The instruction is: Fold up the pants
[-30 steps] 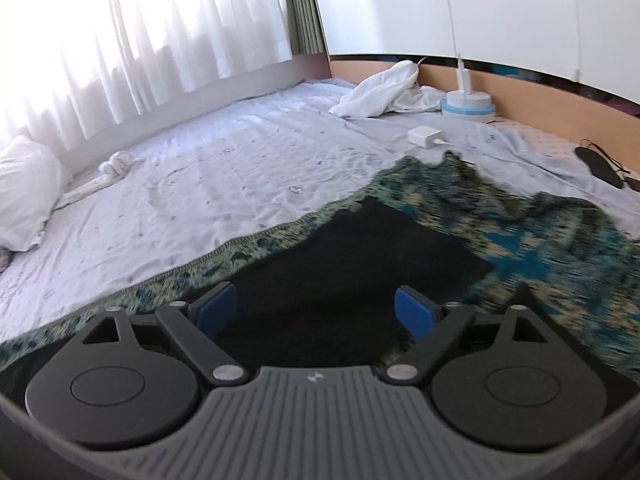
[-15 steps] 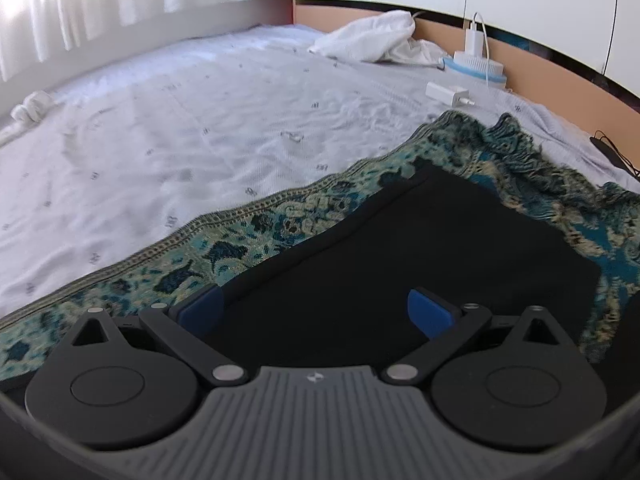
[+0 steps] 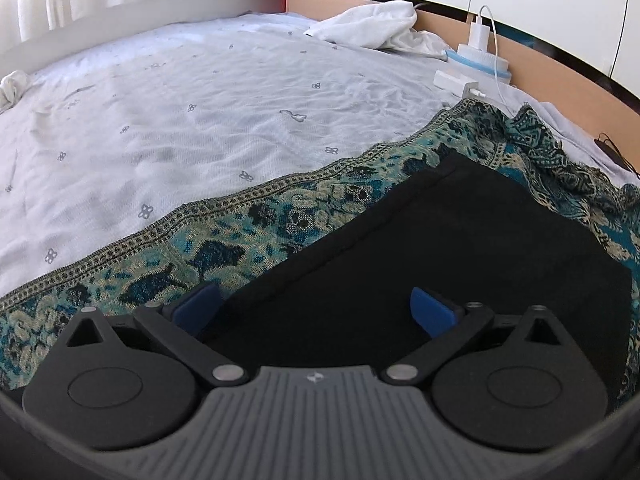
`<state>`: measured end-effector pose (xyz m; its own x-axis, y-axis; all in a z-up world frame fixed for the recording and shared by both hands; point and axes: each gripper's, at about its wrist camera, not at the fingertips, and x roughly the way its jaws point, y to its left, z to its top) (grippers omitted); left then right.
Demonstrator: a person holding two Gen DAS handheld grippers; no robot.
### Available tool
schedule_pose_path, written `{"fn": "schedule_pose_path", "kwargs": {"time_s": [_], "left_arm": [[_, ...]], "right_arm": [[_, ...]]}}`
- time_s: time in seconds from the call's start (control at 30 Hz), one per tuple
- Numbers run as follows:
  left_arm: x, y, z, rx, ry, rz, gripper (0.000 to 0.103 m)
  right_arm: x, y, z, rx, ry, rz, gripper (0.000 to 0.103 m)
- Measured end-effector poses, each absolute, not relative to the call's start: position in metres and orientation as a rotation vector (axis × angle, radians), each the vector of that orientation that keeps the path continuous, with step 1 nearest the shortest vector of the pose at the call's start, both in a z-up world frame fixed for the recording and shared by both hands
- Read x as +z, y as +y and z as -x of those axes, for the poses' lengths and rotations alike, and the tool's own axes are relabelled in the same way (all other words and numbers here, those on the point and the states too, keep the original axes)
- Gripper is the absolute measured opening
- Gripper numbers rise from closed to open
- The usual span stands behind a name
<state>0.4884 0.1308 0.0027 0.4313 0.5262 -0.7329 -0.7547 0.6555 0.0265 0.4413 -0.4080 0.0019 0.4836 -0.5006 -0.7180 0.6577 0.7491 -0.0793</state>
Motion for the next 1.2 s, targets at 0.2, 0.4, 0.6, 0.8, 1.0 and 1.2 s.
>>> {"fn": "schedule_pose_path", "kwargs": {"time_s": [0.2,0.4,0.6,0.8,1.0,1.2], "left_arm": [[0.003,0.132,-0.486,0.784,0.778,0.314,0.103],[0.01,0.118,-0.472,0.661,0.737,0.201,0.036],[0.025,0.108,-0.449,0.557,0.713,0.157,0.003],[0.049,0.115,-0.405,0.477,0.674,0.148,0.002],[0.063,0.128,-0.347,0.402,0.689,0.152,0.002],[0.069,0.142,-0.267,0.338,0.681,0.195,0.002]], "right_arm": [[0.002,-0.409,-0.44,-0.692,0.8,-0.22,0.103],[0.008,-0.407,-0.432,-0.641,0.775,-0.209,0.071],[0.03,-0.413,-0.409,-0.548,0.764,-0.263,0.004],[0.056,-0.434,-0.359,-0.498,0.71,-0.328,0.004],[0.074,-0.449,-0.303,-0.448,0.706,-0.402,0.004],[0.088,-0.451,-0.223,-0.406,0.653,-0.435,0.004]]}}
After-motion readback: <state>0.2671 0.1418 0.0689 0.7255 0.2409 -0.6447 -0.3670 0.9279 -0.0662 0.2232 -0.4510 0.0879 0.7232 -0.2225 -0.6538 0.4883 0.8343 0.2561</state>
